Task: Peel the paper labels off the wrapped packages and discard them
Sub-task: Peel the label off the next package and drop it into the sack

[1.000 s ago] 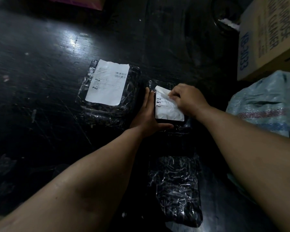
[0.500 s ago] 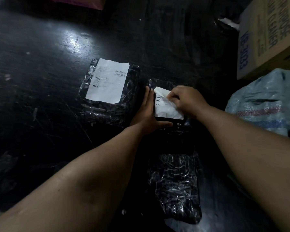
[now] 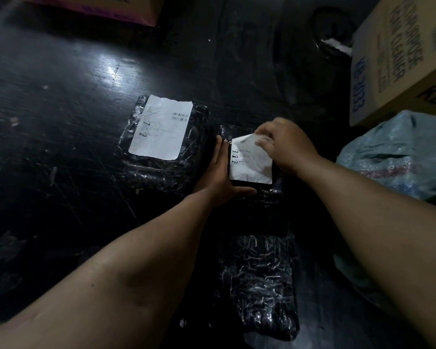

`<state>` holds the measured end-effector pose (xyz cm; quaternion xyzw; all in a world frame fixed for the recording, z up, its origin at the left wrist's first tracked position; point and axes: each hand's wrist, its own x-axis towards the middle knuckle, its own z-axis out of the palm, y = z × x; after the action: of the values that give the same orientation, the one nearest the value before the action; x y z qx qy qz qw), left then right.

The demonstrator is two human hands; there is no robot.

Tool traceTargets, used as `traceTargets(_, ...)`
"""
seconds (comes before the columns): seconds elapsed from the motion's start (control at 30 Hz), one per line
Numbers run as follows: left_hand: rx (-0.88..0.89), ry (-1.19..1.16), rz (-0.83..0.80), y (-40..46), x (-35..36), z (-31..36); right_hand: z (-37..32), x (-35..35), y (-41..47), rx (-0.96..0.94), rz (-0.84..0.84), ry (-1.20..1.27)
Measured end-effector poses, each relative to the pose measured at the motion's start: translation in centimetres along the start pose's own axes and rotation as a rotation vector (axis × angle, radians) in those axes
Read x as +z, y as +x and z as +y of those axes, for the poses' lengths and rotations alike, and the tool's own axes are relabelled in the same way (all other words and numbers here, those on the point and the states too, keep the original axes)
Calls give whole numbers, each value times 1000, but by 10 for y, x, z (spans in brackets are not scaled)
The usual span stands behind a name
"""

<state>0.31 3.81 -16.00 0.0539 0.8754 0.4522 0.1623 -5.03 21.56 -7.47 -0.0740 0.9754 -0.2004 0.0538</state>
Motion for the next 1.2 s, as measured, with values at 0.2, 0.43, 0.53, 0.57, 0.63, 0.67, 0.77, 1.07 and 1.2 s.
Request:
traceTargets(0.2, -15, 8, 1, 0, 2, -2, -14, 0, 8, 4, -42, -186)
traceTargets(0.43, -2, 13, 7, 0, 1, -2, 0, 9, 13, -63, -101, -362)
traceTargets(0.53, -4, 15, 5, 0, 1, -2, 0, 10, 13, -77, -161, -386)
traceTargets(0.57, -6, 19, 2, 0, 1, -1, -1, 9, 12, -78, -160, -377)
traceTargets(0.63, -6, 24, -2, -1, 0, -1, -2, 7, 13, -96, -174, -386)
traceTargets(0.67, -3, 24, -2, -1, 0, 0, -2, 7, 13, -100, -182, -386)
traceTargets(0.77, 5, 25, 13, -2, 0, -1, -2, 3, 11, -92, -211, -350)
traceTargets(1.07, 2, 5, 11, -1, 1, -2, -15, -19, 1, -152, -294, -245)
traceTargets(1.2, -14, 13, 8, 0, 1, -1, -14, -20, 7, -108, -168, -204)
